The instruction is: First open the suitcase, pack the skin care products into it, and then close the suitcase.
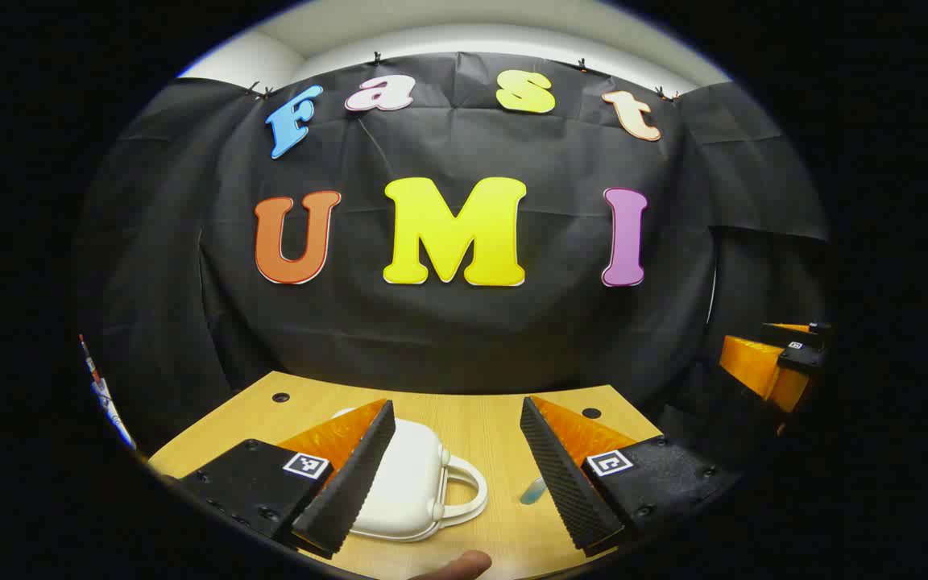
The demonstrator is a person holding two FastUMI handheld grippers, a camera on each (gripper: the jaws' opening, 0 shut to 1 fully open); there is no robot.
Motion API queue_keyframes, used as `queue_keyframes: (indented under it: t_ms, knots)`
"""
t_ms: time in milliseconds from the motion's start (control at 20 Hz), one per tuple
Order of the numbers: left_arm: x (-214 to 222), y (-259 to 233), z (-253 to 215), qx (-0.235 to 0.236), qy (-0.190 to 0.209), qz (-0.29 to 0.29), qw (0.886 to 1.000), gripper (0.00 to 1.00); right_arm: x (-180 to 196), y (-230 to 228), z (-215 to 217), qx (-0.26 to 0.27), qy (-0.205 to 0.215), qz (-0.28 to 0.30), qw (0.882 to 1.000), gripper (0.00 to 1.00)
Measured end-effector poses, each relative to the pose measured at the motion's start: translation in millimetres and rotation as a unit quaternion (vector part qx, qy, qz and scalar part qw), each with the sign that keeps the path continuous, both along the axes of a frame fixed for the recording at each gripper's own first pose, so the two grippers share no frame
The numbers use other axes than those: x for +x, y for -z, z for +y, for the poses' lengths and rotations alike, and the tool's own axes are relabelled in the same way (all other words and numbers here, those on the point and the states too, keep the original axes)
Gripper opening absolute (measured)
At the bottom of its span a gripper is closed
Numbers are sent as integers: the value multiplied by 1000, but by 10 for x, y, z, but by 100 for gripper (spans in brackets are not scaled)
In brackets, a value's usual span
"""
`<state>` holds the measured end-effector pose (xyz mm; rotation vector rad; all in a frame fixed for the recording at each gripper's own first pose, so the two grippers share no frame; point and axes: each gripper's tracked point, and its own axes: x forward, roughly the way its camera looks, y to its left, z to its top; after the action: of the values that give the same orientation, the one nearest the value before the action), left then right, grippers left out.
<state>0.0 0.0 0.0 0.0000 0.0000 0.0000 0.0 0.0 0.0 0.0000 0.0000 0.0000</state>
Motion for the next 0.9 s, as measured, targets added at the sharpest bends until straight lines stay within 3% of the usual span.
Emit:
queue_keyframes:
  t_ms: [900]
  knots:
    - [-73,-19,-286,9,8,-5,1000,100,-76,10,-232,-12,-12,-5,1000,81]
